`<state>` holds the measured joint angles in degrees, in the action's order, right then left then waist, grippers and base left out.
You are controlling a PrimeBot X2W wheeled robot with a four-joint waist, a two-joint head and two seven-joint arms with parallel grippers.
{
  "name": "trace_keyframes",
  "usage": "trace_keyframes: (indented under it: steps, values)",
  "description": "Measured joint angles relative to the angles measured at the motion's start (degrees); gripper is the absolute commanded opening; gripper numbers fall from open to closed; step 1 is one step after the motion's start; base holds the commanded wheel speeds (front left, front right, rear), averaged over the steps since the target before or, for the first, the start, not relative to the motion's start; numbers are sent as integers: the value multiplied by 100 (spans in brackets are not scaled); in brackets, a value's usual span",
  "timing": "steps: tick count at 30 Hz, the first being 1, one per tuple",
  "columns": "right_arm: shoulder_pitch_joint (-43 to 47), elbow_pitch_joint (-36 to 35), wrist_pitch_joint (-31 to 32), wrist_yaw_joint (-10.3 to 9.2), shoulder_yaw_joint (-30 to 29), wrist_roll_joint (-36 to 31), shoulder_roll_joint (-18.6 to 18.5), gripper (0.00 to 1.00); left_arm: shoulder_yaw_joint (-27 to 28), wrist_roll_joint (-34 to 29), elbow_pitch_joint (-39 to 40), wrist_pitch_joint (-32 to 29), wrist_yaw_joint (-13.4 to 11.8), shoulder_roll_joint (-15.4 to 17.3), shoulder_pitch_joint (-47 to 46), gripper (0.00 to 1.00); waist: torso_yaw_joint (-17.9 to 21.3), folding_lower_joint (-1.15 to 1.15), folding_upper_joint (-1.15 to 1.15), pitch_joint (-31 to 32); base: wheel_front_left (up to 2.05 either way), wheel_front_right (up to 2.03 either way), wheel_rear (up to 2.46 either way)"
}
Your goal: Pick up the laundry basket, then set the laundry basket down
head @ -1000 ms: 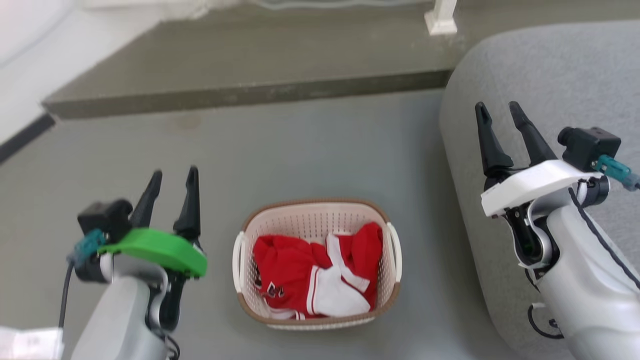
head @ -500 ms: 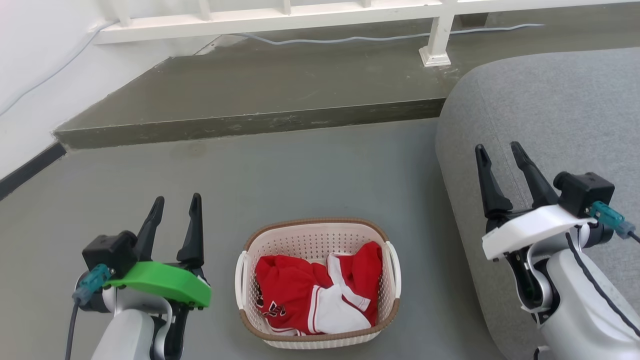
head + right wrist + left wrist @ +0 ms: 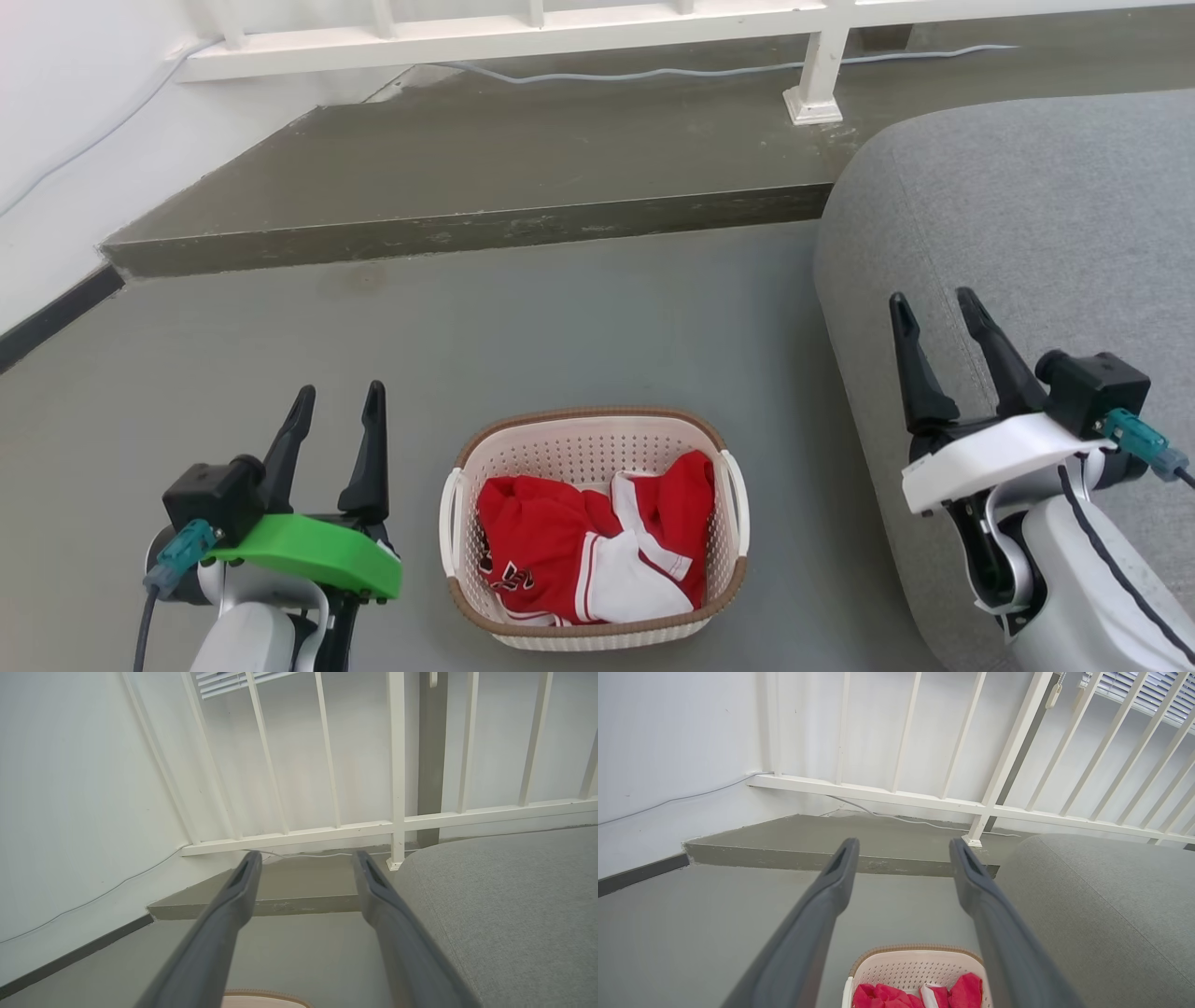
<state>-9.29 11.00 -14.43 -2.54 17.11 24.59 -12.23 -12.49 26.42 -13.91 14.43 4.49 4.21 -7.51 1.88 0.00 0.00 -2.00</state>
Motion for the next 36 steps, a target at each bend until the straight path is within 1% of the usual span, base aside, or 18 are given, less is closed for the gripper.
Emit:
trace_keyframes:
  steps: [14,16,23,24,30,36]
  values:
    - [199,-148,0,29,-134,-135,102,100,98,-51,166,0,13,-66,195,100,3,0,0,-12,0,0,0]
    - [233,-169,0,52,-154,-157,105,100,104,-85,182,0,54,-83,205,100,3,0,0,-20,0,0,0]
    - [294,-202,0,102,-214,-252,148,100,138,-158,249,0,60,-110,268,100,-4,0,0,-58,0,0,0]
    - [296,-203,0,102,-221,-259,153,0,142,-158,275,0,63,-111,274,0,-6,0,0,-61,0,0,0]
    - [534,42,19,101,-172,-260,276,0,109,-140,8,-26,57,-164,438,0,-7,0,0,-63,0,0,0]
    - [545,45,37,116,-233,16,292,0,141,112,-1,-78,57,-164,441,0,-17,0,0,-48,0,0,0]
